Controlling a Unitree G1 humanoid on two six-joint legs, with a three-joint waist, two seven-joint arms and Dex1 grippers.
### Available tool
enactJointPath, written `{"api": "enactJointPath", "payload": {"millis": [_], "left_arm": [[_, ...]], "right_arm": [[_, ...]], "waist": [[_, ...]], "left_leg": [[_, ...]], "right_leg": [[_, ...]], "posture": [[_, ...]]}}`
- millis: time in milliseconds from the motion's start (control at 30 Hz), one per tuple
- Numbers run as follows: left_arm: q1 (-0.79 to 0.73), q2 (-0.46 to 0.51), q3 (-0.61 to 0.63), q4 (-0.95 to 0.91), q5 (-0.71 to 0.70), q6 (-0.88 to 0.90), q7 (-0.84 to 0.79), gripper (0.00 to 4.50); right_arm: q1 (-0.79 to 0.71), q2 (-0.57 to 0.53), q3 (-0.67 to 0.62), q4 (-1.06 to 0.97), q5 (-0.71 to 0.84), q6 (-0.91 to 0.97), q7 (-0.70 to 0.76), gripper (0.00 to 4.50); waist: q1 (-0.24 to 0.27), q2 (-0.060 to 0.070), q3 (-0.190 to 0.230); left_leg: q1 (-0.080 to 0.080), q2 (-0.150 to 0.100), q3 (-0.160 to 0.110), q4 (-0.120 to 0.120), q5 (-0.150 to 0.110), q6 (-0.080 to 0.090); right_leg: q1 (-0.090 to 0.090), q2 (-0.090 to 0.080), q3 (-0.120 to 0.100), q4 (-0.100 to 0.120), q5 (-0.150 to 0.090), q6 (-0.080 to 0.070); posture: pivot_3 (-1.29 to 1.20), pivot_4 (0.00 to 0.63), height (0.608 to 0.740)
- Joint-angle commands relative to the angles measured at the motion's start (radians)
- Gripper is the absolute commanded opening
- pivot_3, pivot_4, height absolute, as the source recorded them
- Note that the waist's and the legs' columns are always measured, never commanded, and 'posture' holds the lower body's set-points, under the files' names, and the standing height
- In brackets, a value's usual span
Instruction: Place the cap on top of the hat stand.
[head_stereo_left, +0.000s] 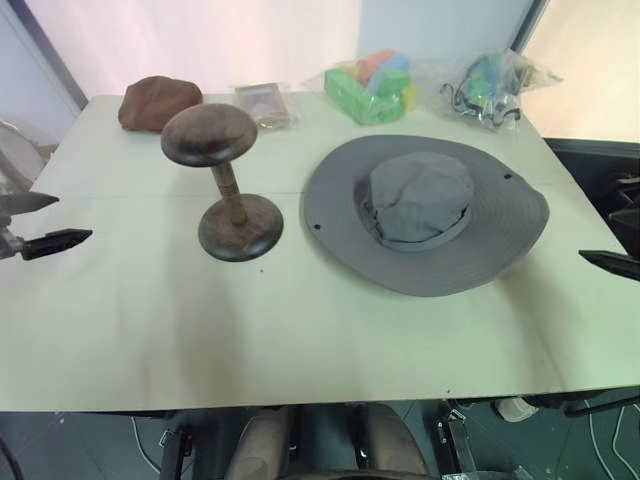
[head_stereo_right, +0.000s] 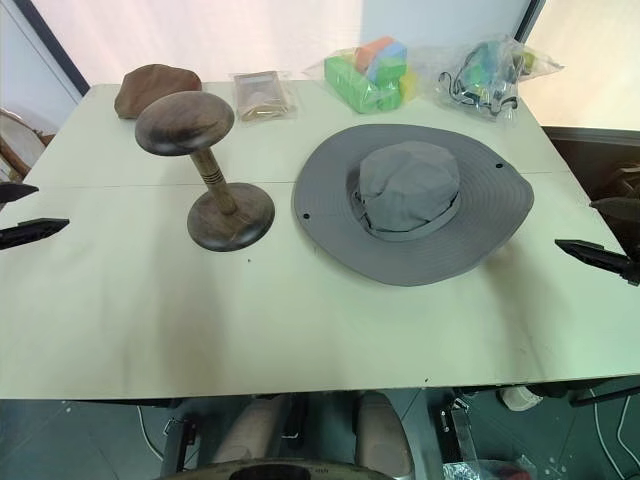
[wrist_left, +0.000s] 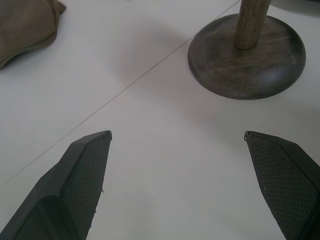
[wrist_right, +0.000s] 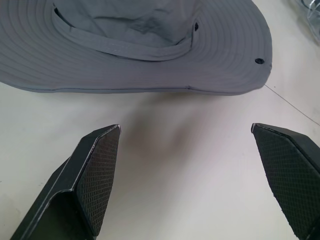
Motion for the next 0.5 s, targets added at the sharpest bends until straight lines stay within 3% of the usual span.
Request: {"api": "enactJointPath", "payload": {"millis": [33, 300, 500], "left_arm": [[-0.001, 0.002, 0.033, -0.024, -0.013, -0.015, 0.006, 4.5], [-0.106, -0.03, 0.015, 0.051, 0.025, -0.063, 0.107, 4.5], [-0.194, -0.042, -0.014, 0.019, -0.033, 0.054, 0.01, 4.5]], "right_arm": [[-0.014, -0.009, -0.023, 0.004, 0.001, -0.026, 0.001, 4.3], [-0.027, -0.003, -0.028, 0.031, -0.018, -0.067, -0.036, 4.3], [-0.031, -0.01, -0.033, 0.01, -0.008, -0.041, -0.05, 4.3]], "waist": [[0.0, 0.0, 0.0], [0.001, 0.0, 0.0], [0.0, 0.0, 0.0]], "left_leg": [[0.0, 0.0, 0.0, 0.0, 0.0, 0.0], [0.0, 0.0, 0.0, 0.001, 0.0, 0.0], [0.0, 0.0, 0.0, 0.002, 0.0, 0.0]], "right_leg": [[0.0, 0.0, 0.0, 0.0, 0.0, 0.0], [0.0, 0.0, 0.0, 0.002, 0.0, 0.0], [0.0, 0.0, 0.0, 0.002, 0.002, 0.003]], "posture": [[0.0, 0.15, 0.735], [0.0, 0.15, 0.735], [0.0, 0.15, 0.735]]}}
